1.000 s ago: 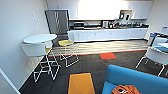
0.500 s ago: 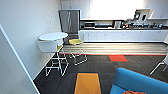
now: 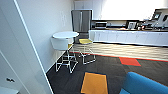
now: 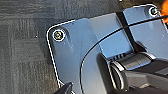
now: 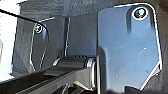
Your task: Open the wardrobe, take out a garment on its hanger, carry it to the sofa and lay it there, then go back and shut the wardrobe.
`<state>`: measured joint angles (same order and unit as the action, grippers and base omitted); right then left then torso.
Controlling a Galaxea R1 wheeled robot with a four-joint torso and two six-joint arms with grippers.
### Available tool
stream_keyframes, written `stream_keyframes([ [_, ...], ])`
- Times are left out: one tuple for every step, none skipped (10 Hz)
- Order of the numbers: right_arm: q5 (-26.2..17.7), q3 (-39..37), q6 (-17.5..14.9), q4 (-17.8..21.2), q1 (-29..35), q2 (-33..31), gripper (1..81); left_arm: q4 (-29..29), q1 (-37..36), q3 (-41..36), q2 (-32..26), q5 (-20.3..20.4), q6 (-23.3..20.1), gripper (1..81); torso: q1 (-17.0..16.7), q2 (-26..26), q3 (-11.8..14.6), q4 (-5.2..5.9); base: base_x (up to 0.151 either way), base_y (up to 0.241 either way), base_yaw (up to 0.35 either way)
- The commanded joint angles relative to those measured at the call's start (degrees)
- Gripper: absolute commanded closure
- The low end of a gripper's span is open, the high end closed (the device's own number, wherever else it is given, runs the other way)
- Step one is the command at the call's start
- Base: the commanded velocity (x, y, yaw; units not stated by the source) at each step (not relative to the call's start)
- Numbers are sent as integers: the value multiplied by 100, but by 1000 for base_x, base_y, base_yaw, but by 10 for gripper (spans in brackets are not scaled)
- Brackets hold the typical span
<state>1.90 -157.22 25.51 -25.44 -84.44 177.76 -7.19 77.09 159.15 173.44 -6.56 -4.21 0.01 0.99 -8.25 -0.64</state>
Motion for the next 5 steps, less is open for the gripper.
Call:
stream_keyframes([
  [-278,17,-20,13,248,51,10,-19,-269,11,-37,-346,-10,10,0,0,0,0,0,0,296],
  [-278,26,-20,13,239,51,10,-28,-260,11,-45,-346,-1,10,0,0,0,0,0,0,296],
  [-278,26,-20,13,239,51,10,-28,-260,11,-45,-338,-10,10,0,0,0,0,0,0,296],
  [-278,26,-20,13,239,51,10,-19,-260,11,-45,-346,-10,10,0,0,0,0,0,0,296],
  [-278,17,-20,4,247,51,10,-10,-251,11,-37,-346,-1,10,0,0,0,0,0,0,296],
])
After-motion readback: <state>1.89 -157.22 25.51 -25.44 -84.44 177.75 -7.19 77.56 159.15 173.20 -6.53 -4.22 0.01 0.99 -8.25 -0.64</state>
